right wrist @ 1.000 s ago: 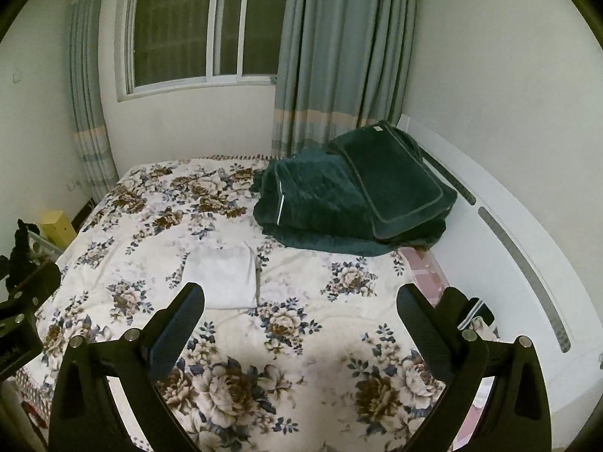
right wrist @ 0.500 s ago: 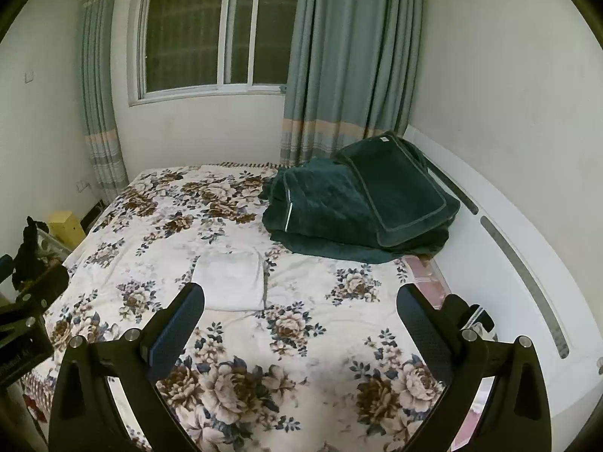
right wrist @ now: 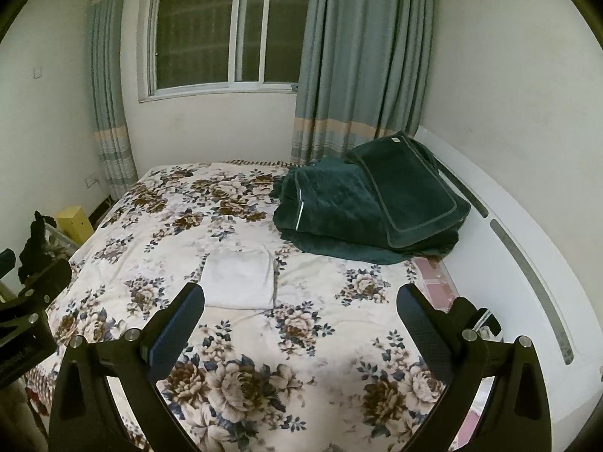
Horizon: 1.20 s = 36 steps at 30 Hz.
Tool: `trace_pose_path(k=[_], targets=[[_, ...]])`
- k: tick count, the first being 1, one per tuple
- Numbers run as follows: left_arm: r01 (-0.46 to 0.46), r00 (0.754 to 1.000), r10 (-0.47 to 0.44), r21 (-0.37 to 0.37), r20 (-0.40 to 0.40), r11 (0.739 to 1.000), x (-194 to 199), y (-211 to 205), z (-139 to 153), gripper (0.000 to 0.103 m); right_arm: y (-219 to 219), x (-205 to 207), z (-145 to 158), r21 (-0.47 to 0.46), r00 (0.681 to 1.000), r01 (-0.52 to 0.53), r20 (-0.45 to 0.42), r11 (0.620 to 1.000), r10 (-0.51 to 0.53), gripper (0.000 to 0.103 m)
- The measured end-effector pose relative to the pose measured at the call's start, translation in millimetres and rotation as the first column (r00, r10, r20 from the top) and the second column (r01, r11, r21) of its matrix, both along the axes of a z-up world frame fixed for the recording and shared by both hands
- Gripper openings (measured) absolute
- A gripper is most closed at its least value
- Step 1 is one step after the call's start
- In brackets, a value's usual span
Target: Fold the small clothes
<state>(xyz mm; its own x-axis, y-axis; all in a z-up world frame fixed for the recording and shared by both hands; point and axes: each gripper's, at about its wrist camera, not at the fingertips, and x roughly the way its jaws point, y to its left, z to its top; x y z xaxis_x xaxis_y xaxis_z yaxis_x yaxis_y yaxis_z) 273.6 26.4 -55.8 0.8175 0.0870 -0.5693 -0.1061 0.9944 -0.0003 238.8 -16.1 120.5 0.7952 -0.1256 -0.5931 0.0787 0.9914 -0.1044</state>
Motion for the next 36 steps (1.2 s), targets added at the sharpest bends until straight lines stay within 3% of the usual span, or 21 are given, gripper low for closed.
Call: trace_pose_path(k=[36], targets=[[0.013, 1.0, -0.013, -0.01, 0.006, 1.0, 4, 7, 2, 0.102, 7, 10, -1, 0.011, 1.0, -0.028, 0.0, 1.0, 0.028, 0.103]])
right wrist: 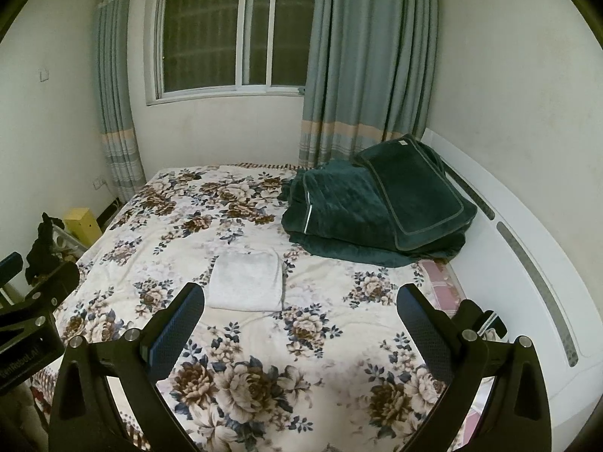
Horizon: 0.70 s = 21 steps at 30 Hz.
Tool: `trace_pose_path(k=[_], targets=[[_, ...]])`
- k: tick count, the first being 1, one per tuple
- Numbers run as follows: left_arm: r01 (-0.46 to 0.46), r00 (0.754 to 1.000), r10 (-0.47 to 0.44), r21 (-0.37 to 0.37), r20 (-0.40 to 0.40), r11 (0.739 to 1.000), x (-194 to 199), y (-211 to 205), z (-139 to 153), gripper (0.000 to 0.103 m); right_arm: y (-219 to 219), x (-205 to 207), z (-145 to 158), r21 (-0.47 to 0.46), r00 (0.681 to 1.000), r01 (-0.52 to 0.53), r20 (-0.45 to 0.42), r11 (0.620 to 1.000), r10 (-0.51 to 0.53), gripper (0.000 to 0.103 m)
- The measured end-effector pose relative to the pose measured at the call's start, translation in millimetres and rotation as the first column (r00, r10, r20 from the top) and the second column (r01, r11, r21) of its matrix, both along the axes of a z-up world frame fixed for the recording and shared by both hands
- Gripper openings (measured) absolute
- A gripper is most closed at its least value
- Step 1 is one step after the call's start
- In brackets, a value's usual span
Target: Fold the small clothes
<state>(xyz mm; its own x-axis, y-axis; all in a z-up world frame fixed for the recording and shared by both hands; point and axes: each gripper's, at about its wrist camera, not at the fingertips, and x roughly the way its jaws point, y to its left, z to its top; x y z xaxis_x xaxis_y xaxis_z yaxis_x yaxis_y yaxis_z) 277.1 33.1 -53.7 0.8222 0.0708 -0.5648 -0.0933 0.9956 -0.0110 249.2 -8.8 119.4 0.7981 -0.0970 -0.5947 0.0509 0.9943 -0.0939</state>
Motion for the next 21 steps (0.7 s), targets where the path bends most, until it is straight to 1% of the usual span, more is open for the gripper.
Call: trace_pose_path(k=[6, 21], targets=[[-0.009, 1.0, 0.009, -0.001, 0.002, 1.0, -9, -2, 1, 0.102, 2, 0, -1, -0.003, 1.0, 0.001, 0.0, 1.0, -0.001, 0.103], [-0.016, 1.0, 0.016, 0.005, 0.0, 1.0, -12, -2, 2, 0.102, 3, -5, -3, 0.001, 1.0, 0.011, 0.003, 1.0, -0.011, 0.103]])
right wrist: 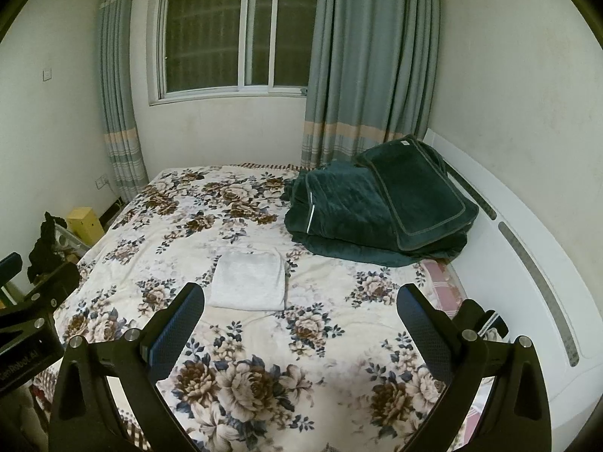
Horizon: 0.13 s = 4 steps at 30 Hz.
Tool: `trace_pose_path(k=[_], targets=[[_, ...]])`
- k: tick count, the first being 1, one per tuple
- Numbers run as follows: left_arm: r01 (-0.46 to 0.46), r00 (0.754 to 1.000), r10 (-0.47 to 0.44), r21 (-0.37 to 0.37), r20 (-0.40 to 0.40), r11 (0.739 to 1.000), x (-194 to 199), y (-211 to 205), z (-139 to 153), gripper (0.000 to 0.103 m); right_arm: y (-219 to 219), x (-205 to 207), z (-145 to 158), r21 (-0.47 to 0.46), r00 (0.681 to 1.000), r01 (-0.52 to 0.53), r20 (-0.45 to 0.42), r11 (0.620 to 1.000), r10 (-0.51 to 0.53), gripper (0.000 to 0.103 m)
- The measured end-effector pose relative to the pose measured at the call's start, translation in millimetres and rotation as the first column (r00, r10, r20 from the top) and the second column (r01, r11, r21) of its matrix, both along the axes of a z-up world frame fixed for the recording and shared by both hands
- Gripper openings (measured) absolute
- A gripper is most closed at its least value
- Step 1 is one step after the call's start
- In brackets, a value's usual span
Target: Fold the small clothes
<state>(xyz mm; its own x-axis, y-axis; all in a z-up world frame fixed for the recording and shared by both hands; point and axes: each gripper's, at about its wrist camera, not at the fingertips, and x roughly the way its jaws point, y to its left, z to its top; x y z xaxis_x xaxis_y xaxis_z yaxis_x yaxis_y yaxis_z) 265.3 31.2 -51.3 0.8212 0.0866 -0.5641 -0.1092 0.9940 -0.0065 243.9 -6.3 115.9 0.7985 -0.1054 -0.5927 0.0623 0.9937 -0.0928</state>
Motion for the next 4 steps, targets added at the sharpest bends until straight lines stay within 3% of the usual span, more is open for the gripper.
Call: trace_pose_path(k=[4], targets=[[0.001, 1.0, -0.001, 0.008, 0.002, 1.0, -2.4, 1.0, 2.8, 0.102, -0.4, -0.8, -0.6, -0.001, 1.0, 0.002, 0.0, 1.0, -0.002, 0.103]])
